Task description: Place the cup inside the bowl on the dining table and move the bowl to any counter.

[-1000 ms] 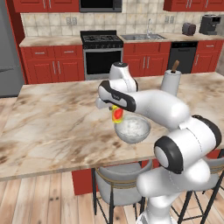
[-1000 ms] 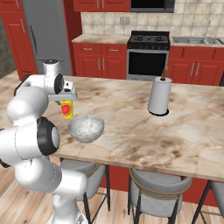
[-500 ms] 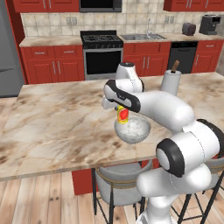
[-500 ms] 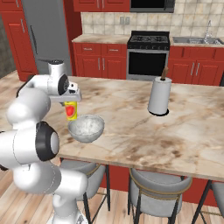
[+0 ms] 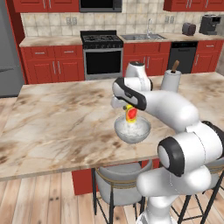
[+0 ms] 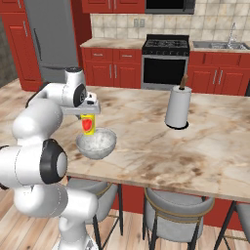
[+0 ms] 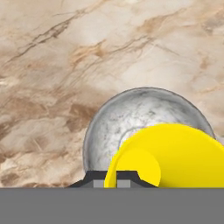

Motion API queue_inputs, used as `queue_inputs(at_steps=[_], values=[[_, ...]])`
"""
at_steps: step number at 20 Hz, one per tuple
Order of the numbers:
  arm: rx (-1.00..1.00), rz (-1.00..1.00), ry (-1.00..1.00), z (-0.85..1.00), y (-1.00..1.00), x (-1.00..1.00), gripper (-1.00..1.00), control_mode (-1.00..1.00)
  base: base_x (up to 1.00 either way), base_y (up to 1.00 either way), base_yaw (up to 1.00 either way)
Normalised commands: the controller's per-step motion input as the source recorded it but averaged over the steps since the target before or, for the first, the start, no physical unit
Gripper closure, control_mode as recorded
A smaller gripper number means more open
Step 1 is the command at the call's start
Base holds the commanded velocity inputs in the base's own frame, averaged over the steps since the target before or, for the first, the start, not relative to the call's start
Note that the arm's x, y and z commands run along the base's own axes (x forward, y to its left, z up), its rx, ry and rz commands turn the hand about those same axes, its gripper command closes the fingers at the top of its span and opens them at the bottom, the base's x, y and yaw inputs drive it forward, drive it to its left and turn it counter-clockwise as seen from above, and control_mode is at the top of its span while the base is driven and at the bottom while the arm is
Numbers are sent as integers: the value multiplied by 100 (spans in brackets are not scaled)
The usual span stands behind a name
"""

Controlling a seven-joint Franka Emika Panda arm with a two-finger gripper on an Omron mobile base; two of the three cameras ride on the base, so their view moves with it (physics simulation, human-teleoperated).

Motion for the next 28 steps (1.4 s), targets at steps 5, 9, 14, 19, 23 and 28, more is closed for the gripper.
queue_inputs(at_steps=[5,9,14,19,23,28], values=[[0,0,0,0,-33,12,100,-100,0,0,0],[0,0,0,-3,-2,3,100,-100,0,0,0],[0,0,0,-17,0,1,100,-100,0,0,0],[0,0,0,-30,0,9,100,-100,0,0,0],[0,0,0,-23,0,5,100,-100,0,0,0],[0,0,0,-20,0,4,100,-100,0,0,0]])
